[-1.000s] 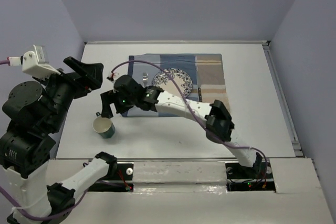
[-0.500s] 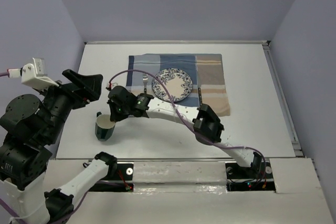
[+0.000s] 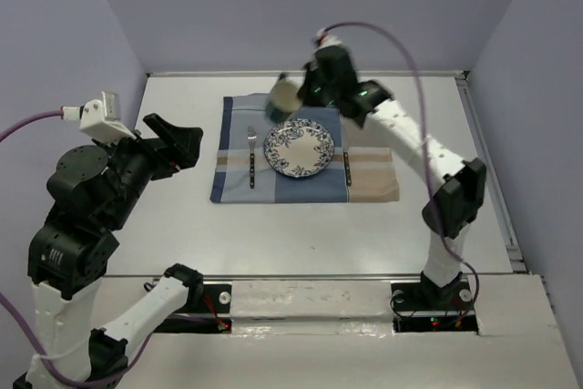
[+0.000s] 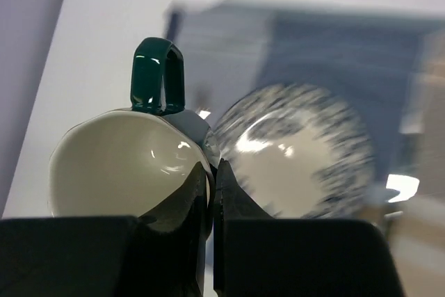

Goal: Set the dinner table for one person

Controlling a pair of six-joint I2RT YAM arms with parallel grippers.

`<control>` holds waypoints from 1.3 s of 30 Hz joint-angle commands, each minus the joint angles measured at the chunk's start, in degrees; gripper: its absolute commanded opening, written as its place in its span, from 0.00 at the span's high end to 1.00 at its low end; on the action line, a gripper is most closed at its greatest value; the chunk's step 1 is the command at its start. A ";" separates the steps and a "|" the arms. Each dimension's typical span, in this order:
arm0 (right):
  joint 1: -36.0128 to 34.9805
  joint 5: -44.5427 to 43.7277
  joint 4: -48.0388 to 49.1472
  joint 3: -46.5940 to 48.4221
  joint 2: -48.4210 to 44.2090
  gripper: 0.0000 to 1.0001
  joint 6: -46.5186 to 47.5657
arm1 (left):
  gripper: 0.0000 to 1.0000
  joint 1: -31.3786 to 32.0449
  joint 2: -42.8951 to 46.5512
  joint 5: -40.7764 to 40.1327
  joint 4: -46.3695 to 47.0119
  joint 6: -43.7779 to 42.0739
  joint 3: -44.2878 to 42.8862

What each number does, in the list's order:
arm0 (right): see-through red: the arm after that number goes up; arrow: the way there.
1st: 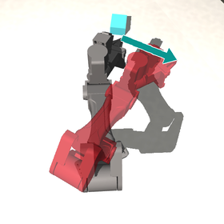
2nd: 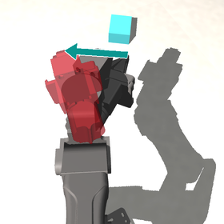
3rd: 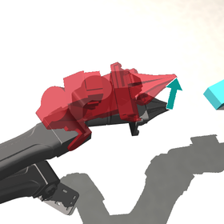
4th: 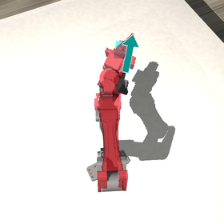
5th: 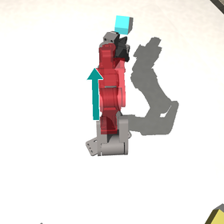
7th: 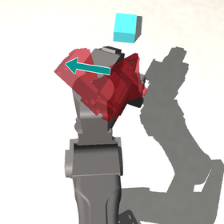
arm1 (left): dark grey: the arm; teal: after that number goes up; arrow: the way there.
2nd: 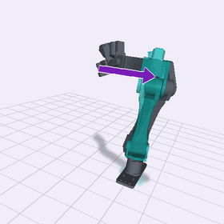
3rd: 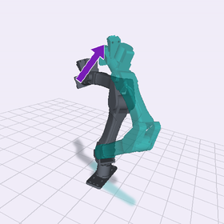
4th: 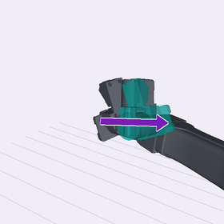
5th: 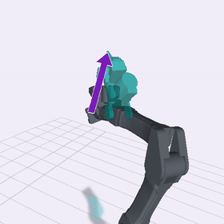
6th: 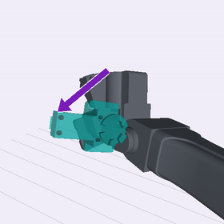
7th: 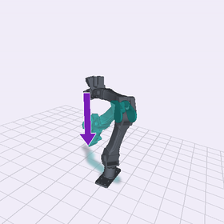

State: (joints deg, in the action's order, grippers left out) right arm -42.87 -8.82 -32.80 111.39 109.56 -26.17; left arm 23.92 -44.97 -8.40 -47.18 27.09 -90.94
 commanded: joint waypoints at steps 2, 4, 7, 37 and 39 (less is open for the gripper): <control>21.32 -8.49 3.36 -1.18 -4.19 1.00 8.94 | 0.01 -0.10 -0.64 2.08 8.50 -1.69 6.19; 27.47 -6.66 3.09 1.00 -2.87 1.00 9.39 | 0.01 -0.10 -1.35 2.08 10.69 -2.30 8.48; 31.70 -4.81 1.16 5.05 1.61 1.00 9.65 | 0.01 -0.10 -2.83 2.16 12.80 -3.09 10.33; 36.37 1.70 -6.31 22.38 24.74 1.00 8.16 | 0.01 -0.10 -10.75 0.85 22.39 -6.88 18.25; 36.37 1.53 -6.40 22.46 24.91 0.99 8.07 | 0.01 -0.10 -10.75 0.76 22.48 -6.88 18.34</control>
State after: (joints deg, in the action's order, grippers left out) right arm -6.72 -8.29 -42.15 131.96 135.81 -16.86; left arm 23.92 -55.96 -7.53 -27.73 21.28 -73.08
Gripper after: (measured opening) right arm 0.067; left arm 0.989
